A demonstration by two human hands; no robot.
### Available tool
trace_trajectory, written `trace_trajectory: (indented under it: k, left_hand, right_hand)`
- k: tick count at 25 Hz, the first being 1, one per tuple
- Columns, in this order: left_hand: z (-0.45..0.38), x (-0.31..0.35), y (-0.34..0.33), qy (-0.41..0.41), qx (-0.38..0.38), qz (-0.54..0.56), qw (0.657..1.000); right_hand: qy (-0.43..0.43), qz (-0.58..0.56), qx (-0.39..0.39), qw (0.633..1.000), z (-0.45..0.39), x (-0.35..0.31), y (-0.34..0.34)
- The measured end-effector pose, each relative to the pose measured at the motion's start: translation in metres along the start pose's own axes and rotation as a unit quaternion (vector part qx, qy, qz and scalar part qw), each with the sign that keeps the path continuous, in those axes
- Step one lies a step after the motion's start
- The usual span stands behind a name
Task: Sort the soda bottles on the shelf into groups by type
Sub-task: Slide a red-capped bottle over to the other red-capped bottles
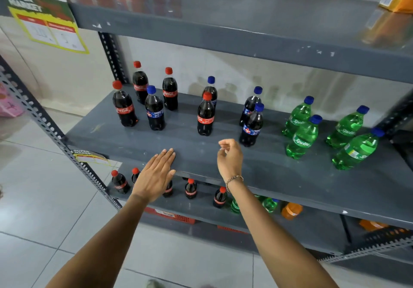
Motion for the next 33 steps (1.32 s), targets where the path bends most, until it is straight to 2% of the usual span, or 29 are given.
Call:
trace_trajectory:
  k: [4,8,11,21,33]
  left_hand:
    - [-0.002,-0.078,0.015,0.065,0.012,0.015,0.998]
    - [0.0,-0.122,0.025,0.077,0.001,0.007,0.997]
    - [-0.001,-0.131,0.025,0.053,-0.011,-0.002,0.999]
    - [-0.004,-0.144,0.009,0.05,-0.008,0.026,0.998]
    - [-0.005,-0.145,0.007,0.041,0.009,0.053,0.998]
  right_hand:
    - [-0.019,-0.01,-0.043,0.999,-0.022,-0.022,-0.046]
    - [-0.05,-0.013,-0.047,0.998,-0.043,-0.026,-0.069]
    - [-0.092,-0.024,-0.042,0.995,-0.051,-0.027,-0.08]
    - [-0.113,-0.007,-0.019,0.993,-0.035,-0.028,-0.096]
    - [-0.088,-0.031,-0.087,0.992,0.034,-0.07,-0.136]
Point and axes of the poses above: each hand's wrist, its own z-axis away from the middle knuckle, its own y-axis out of the back of the hand, x = y × z, the point moved 4 cm from there along -z, towards the middle knuckle, and after that the axes turned 9 degrees about y, right-handed, at the moved point
